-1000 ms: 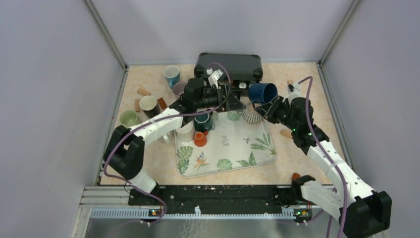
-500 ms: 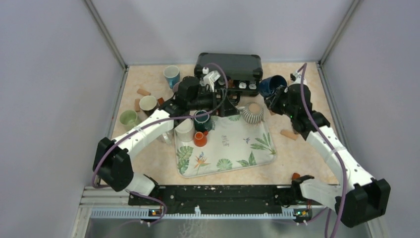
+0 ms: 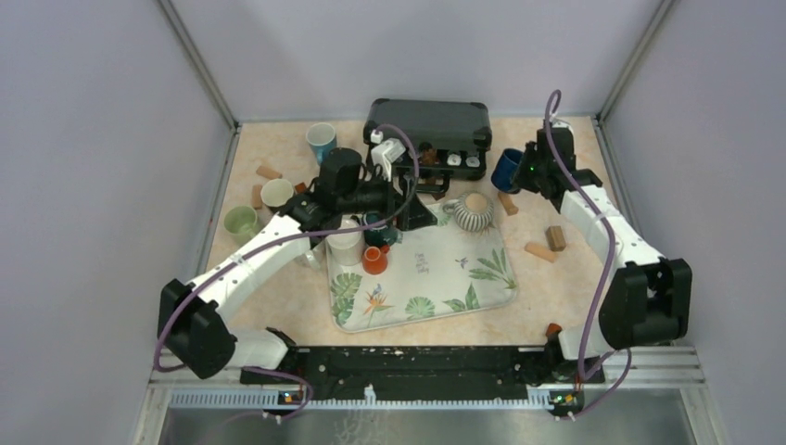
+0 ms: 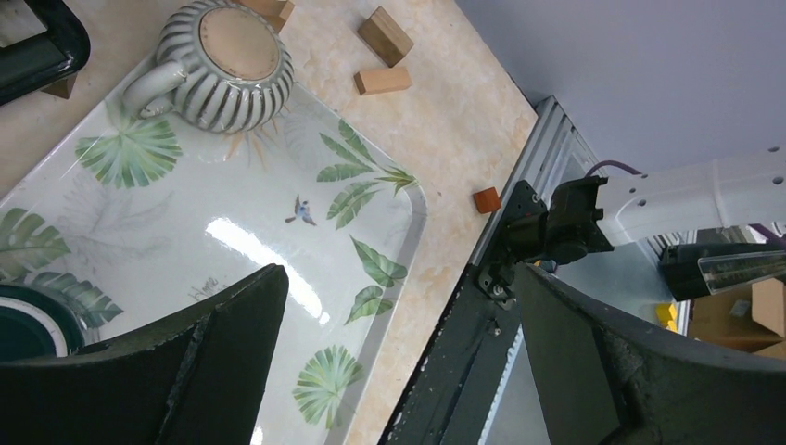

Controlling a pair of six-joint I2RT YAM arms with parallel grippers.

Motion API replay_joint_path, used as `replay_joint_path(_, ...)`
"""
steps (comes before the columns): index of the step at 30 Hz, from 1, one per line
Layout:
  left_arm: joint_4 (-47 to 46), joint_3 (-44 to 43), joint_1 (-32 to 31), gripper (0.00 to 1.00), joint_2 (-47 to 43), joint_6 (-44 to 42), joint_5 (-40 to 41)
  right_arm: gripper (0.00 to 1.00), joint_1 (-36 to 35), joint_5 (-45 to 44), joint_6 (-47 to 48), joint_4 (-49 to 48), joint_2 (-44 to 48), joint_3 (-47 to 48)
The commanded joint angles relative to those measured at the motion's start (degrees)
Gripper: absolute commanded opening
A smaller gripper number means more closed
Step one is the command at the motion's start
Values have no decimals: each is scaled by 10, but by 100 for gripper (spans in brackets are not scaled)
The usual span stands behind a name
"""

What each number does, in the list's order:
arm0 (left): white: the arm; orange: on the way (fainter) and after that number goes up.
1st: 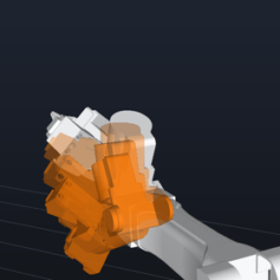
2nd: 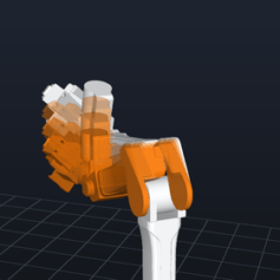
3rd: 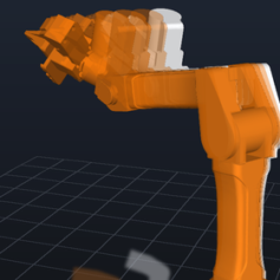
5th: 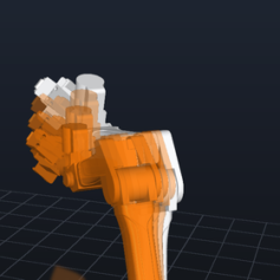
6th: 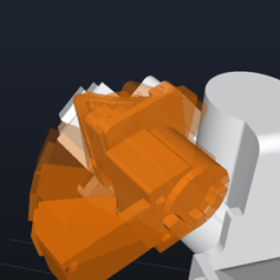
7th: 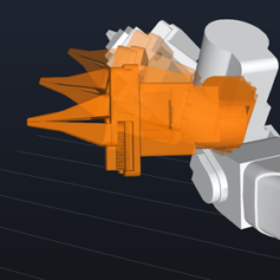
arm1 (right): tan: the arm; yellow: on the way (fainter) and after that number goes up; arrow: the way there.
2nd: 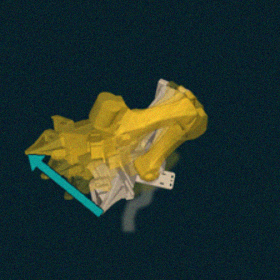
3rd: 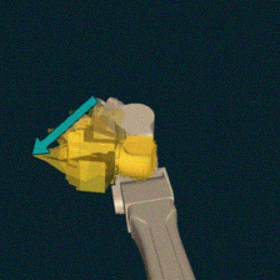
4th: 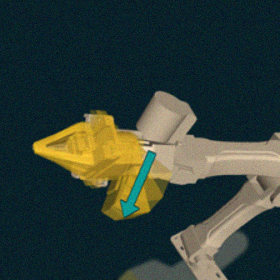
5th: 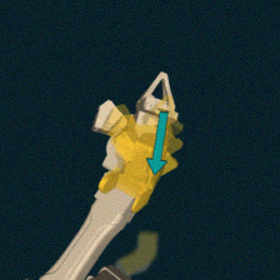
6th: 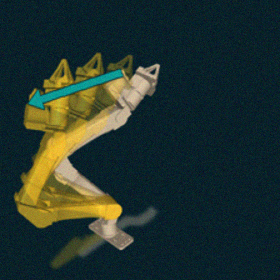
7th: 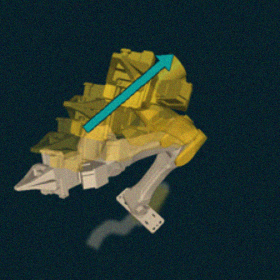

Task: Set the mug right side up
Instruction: Place the cup at the corner of the board.

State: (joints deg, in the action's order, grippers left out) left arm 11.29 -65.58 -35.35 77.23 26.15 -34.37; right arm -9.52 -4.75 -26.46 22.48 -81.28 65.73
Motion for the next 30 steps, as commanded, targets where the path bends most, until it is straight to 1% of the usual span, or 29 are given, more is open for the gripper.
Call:
replay_joint_path(1, -3, 15, -2, 99, -32, -26, 10, 0, 4, -31, 21, -70, -16, 57)
replay_joint_path(5, -3, 25, -2, 99, -40, -30, 10, 0, 3, -74, 43, -114, -44, 61)
replay_joint_path(10, -5, 40, -1, 99, -52, -33, 9, 0, 4, -125, 87, -217, -79, 44)
replay_joint_path(11, -7, 43, -1, 99, -55, -33, 9, 0, 4, -128, 93, -244, -86, 40)
replay_joint_path(17, -6, 47, 0, 99, -65, -40, 15, 0, 4, -130, 124, -337, -139, 28)
replay_joint_path(22, 14, 46, 0, 99, -70, -44, 19, 0, 6, -128, 158, -374, -183, 32)
replay_joint_path(30, 12, 62, 0, 99, -90, -33, 40, 0, 16, -128, 158, -392, -228, 37)
